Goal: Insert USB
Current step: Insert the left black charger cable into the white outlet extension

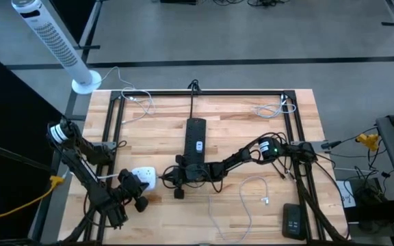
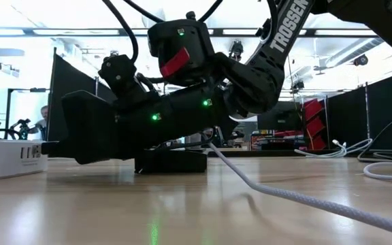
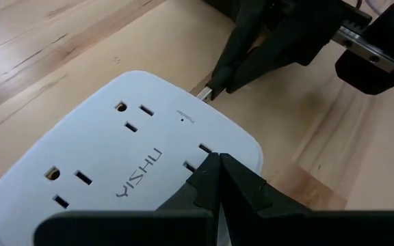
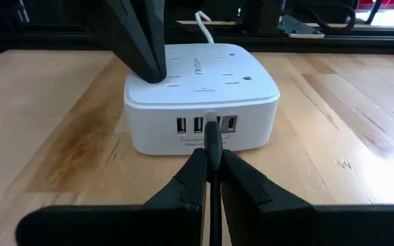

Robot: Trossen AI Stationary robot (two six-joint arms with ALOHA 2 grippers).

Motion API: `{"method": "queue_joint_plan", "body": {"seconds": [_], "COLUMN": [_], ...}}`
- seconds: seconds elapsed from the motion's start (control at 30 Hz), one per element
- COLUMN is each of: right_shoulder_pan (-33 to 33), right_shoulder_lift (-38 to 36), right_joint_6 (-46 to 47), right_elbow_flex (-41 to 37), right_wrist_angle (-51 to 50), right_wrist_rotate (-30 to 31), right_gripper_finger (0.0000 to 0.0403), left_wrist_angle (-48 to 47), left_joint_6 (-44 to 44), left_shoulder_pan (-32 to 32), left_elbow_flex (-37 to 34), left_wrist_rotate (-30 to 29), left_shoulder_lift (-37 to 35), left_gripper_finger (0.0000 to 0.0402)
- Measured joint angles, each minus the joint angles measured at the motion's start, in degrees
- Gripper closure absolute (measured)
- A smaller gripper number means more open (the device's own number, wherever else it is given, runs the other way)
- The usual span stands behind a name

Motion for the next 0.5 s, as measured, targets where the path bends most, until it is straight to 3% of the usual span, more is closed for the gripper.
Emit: {"method": "queue_joint_plan", "body": {"seconds": [0.5], "right_shoulder_pan": [0.3], "right_shoulder_lift": [0.0], "right_joint_6": [0.2], "right_elbow_flex": [0.0], "right_wrist_angle": [-0.2], "right_wrist_rotate": [-2.8], "right_gripper_finger": [0.0386], "left_wrist_angle": [0.6], "left_joint_6": [0.3], "left_shoulder_pan": [0.0], "left_elbow_flex": [0.0], "left_wrist_rotate": [-0.8], "left_shoulder_lift": [0.5], "left_gripper_finger": [0.0401]}}
